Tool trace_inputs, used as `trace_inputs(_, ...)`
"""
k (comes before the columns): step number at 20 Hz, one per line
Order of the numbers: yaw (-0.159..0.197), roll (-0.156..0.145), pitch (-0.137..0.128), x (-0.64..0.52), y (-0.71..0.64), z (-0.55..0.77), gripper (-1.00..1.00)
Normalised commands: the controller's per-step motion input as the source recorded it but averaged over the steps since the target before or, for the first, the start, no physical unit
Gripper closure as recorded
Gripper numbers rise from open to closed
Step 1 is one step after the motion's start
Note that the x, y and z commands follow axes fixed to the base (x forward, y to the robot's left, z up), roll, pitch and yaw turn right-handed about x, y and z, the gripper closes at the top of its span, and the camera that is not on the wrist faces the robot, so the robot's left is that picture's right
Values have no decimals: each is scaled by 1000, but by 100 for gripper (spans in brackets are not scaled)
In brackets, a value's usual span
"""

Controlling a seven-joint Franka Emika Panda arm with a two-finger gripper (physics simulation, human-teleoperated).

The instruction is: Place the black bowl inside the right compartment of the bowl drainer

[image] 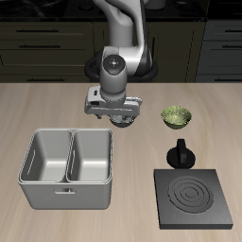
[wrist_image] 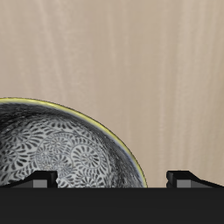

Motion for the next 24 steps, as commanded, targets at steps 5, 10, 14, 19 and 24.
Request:
trace_inputs(5, -14, 13, 17, -42, 17, -28, 100)
trace_inputs(10, -17, 13, -20, -44, -9, 118, 100)
trace_inputs(14, 19, -1, -43, -34, -10, 181, 100)
trace_inputs(19, 27, -7, -40, -62, 3, 281, 100)
trace_inputs(24, 39, -23, -129, -250, -76, 886, 100)
